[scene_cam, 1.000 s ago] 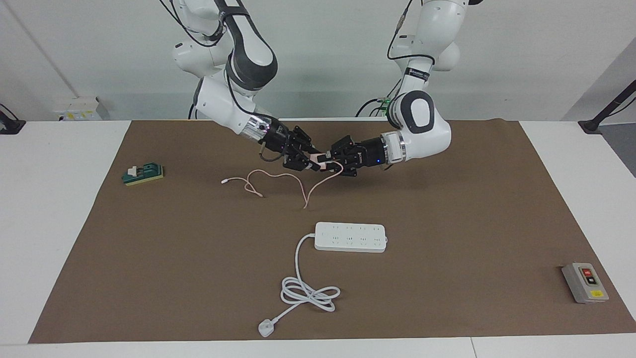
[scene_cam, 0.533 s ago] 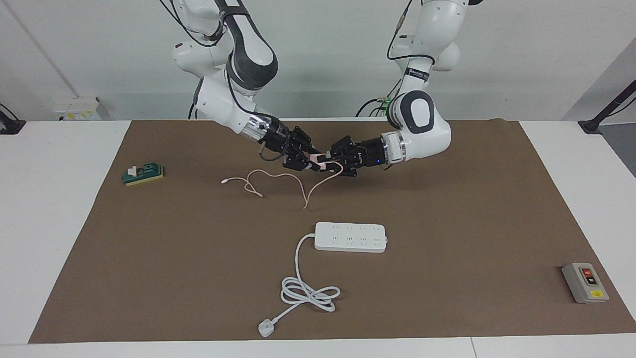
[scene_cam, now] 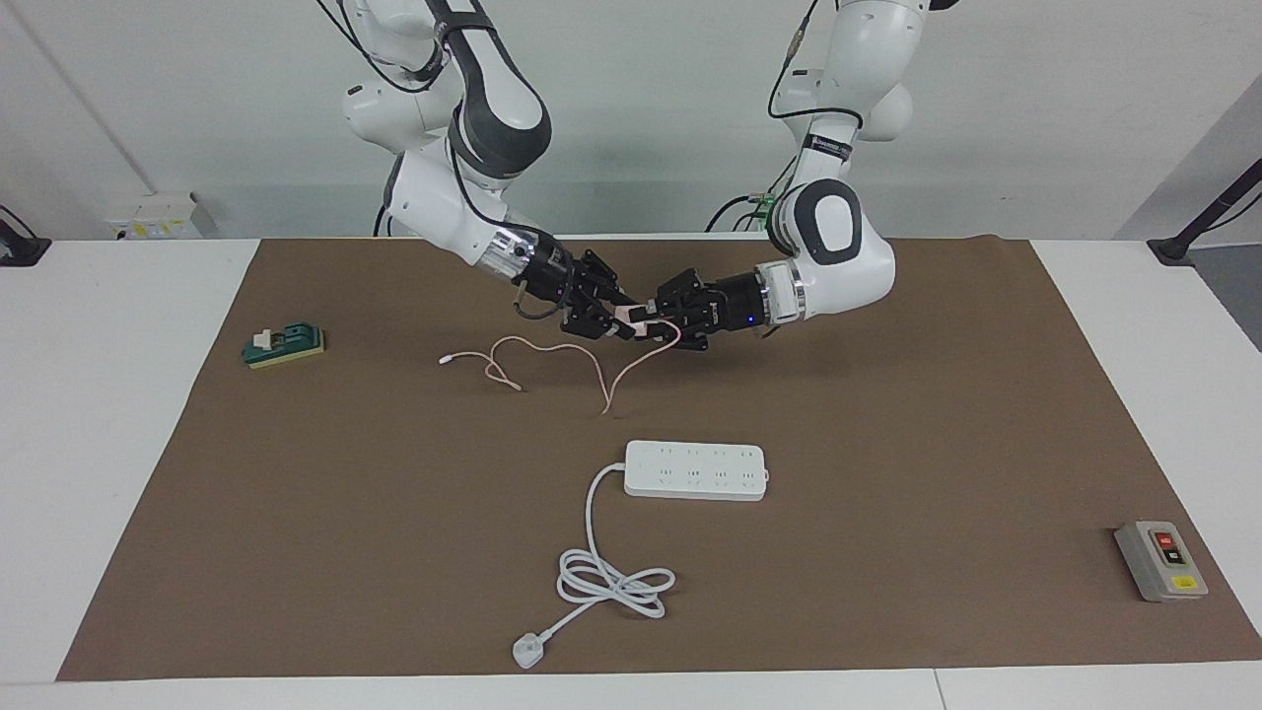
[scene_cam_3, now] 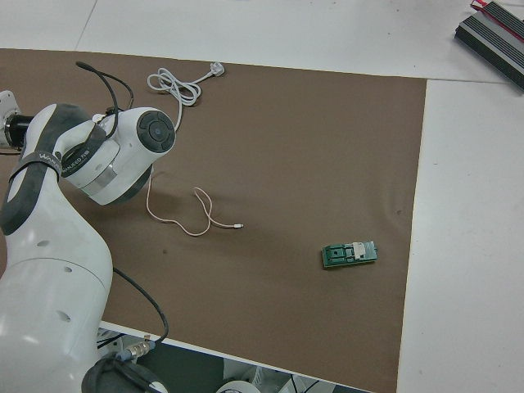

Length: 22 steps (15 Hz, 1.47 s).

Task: Plug charger into power strip
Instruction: 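Carry the charger with the left gripper while the right gripper withdraws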

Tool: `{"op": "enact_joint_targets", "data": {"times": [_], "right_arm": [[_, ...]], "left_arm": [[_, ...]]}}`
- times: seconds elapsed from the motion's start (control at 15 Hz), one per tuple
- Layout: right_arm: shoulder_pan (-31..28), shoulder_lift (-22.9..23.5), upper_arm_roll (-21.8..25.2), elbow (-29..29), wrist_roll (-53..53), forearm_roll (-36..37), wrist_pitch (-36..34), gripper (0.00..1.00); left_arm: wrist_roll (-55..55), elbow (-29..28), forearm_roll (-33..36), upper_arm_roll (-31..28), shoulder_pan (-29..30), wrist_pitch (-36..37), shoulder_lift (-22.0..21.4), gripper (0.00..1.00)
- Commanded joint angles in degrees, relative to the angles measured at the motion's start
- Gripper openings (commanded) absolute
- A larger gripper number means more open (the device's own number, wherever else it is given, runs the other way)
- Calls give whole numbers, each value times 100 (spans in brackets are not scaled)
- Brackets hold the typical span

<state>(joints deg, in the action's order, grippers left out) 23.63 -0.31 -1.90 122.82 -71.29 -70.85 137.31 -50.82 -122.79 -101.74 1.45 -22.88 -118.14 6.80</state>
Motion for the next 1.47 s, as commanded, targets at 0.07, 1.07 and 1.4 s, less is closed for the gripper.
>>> {"op": "enact_joint_targets", "data": {"times": [0.07,1.07,1.4], "right_arm": [[-51,-92,5,-65,186,167,-11,100],[-1351,-249,49,-1005,2935,4472,-2454,100],[-1738,-496,49,-1129,4436,5659,-3112,100]], "left_arm": [[808,19,57,-31,485,11,-258,0],[4809,3084,7839,-84,2622,2067,-179,0],[5731,3419,9022,-84,2648,2348,-74,0]]}}
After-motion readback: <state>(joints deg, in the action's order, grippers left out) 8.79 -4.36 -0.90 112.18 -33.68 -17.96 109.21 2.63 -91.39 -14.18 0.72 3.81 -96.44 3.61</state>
